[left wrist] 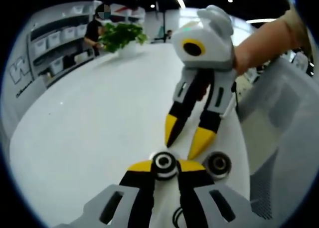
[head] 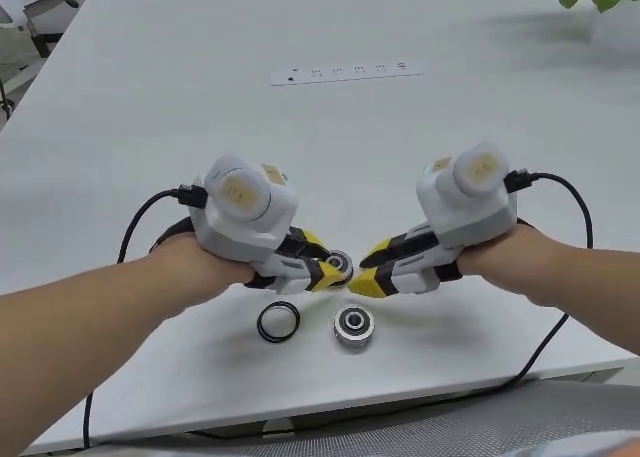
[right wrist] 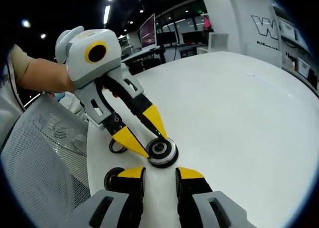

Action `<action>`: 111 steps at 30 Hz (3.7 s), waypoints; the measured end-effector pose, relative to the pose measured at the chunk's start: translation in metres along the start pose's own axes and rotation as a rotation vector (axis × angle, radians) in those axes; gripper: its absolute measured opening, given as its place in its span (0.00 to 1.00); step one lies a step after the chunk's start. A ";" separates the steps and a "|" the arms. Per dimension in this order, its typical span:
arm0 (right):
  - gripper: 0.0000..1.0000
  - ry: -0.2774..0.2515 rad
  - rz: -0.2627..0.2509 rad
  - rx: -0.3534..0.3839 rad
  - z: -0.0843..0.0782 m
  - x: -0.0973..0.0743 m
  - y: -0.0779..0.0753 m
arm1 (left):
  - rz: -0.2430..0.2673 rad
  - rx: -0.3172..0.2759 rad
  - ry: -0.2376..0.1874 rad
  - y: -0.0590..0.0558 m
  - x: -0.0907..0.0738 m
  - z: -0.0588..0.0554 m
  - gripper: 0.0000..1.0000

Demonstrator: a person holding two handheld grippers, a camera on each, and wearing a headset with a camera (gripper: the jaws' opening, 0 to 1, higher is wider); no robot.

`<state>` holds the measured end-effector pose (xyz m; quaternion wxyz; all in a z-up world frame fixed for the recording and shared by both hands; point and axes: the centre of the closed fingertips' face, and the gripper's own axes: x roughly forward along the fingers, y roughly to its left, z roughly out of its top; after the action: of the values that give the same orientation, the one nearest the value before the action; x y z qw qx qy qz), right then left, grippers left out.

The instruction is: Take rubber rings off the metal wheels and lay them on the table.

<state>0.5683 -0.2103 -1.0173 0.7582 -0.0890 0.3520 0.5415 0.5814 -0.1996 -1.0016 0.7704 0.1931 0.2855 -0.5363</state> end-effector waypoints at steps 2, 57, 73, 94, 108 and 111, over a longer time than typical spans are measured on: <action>0.22 -0.001 0.001 0.001 0.001 0.001 0.001 | 0.005 0.008 -0.005 0.000 0.001 0.000 0.16; 0.19 0.002 -0.054 -0.168 0.008 0.009 -0.003 | 0.052 -0.040 -0.047 0.000 -0.002 0.001 0.14; 0.23 -0.021 -0.052 -0.191 0.013 0.008 0.000 | 0.057 -0.040 -0.046 0.003 0.000 0.000 0.13; 0.22 -0.027 -0.051 -0.178 0.013 0.011 -0.002 | 0.062 -0.046 -0.051 0.003 0.000 0.000 0.13; 0.17 -0.017 -0.040 -0.182 0.008 0.008 -0.002 | 0.061 -0.050 -0.051 0.002 0.000 0.000 0.13; 0.16 -0.013 -0.037 -0.182 0.007 0.008 -0.002 | 0.061 -0.051 -0.051 0.002 0.000 0.000 0.13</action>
<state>0.5741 -0.2012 -1.0176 0.7592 -0.1604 0.2945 0.5578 0.5835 -0.1985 -1.0019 0.7980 0.1683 0.2733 -0.5101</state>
